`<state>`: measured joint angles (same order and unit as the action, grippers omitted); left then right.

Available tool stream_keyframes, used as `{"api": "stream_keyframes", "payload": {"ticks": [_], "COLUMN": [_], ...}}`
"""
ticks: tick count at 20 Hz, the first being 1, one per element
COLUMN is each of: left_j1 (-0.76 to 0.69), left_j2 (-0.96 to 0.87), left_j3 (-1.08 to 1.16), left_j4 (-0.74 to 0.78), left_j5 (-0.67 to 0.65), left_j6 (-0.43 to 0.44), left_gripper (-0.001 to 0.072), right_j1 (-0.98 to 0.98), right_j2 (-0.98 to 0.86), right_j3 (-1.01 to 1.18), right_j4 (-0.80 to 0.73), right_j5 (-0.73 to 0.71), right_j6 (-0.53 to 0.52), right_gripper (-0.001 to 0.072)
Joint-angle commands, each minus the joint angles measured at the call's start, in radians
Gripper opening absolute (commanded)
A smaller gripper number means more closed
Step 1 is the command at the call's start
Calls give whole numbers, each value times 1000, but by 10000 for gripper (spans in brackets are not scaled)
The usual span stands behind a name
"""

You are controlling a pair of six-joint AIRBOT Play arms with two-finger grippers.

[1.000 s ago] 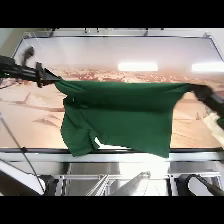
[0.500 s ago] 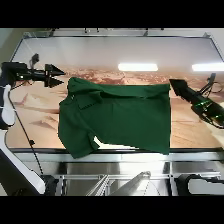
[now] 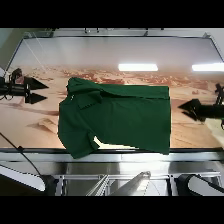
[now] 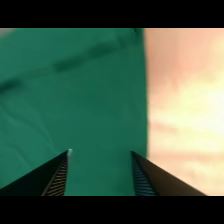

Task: Fold the shirts.

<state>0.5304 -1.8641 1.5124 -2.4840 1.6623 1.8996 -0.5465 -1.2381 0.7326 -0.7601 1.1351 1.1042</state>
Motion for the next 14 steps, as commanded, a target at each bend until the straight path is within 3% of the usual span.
{"api": "stream_keyframes", "payload": {"ticks": [1,4,8,12,13,14], "left_j1": [40,75,96,95,95,95], "left_j2": [176,271,356,389,390,390], "left_j3": [-303,-460,-596,-679,-688,-699], "left_j4": [167,188,189,189,189,189], "left_j5": [-64,-87,-124,-144,-145,-145], "left_j6": [49,49,49,49,48,49], "left_gripper": [715,715,714,714,713,697], "right_j1": [-16,-16,34,176,208,231], "right_j2": [65,34,-26,-124,-145,-161], "right_j3": [-124,-229,-306,-319,-319,-317], "right_j4": [-276,-275,-226,-47,4,58], "right_j5": [109,104,90,40,23,20], "right_j6": [236,220,123,8,-24,-71], "right_gripper": [470,469,464,461,436,252]}}
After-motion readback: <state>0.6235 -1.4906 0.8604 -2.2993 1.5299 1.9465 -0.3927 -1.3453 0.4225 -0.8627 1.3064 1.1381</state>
